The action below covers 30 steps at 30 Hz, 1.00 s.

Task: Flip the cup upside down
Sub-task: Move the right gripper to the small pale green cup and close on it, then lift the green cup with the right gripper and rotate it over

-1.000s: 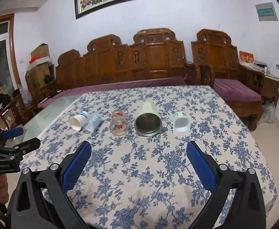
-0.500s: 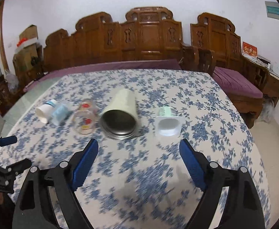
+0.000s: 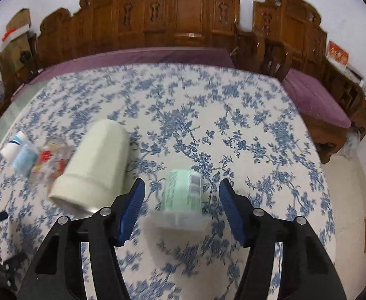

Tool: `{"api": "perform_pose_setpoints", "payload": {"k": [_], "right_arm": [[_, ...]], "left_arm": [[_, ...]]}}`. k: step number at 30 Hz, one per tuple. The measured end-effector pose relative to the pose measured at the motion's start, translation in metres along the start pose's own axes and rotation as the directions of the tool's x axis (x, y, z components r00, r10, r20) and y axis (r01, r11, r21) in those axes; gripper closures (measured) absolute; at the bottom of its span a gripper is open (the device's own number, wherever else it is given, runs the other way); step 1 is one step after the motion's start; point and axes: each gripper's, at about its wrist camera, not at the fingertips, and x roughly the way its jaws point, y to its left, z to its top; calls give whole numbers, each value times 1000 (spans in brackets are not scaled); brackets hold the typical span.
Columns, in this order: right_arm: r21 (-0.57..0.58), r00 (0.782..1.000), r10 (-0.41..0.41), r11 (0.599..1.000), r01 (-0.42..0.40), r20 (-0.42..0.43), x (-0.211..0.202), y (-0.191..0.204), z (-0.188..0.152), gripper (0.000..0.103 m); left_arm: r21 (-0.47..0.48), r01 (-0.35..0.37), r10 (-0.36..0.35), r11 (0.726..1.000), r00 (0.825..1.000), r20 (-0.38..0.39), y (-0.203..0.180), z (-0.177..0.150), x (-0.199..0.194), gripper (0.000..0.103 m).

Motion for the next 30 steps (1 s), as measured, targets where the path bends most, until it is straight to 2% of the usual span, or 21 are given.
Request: {"api": "perform_pose_setpoints", "payload": {"k": [3, 7, 9, 11, 15, 21, 24, 30], "right_arm": [[-11, 996, -18, 1000, 17, -90, 30, -5, 10, 39], [43, 974, 47, 998, -38, -220, 61, -11, 13, 40], [48, 967, 48, 998, -38, -250, 67, -11, 12, 52], [60, 953, 63, 997, -47, -296, 71, -9, 9, 53], [46, 955, 45, 998, -33, -294, 61, -5, 6, 54], [47, 967, 68, 997, -58, -247, 18, 2, -12, 54], [27, 970, 79, 997, -75, -231, -2, 14, -26, 54], [11, 968, 156, 988, -156, -195, -40, 56, -60, 54]], "left_arm": [[16, 1, -1, 1000, 1000, -9, 0, -1, 3, 8], [23, 7, -7, 1000, 1000, 1, 1, -2, -3, 8], [25, 14, -14, 1000, 1000, 4, 2, -3, -6, 8], [29, 11, -11, 1000, 1000, 3, 2, -4, -7, 8], [28, 4, -5, 1000, 1000, 18, 4, -5, -16, 8], [5, -17, 17, 1000, 999, 43, 9, -6, -29, 8], [-9, -26, 27, 1000, 998, 55, 11, -9, -37, 8], [-22, -47, 48, 999, 996, 72, 14, -14, -54, 8]]}}
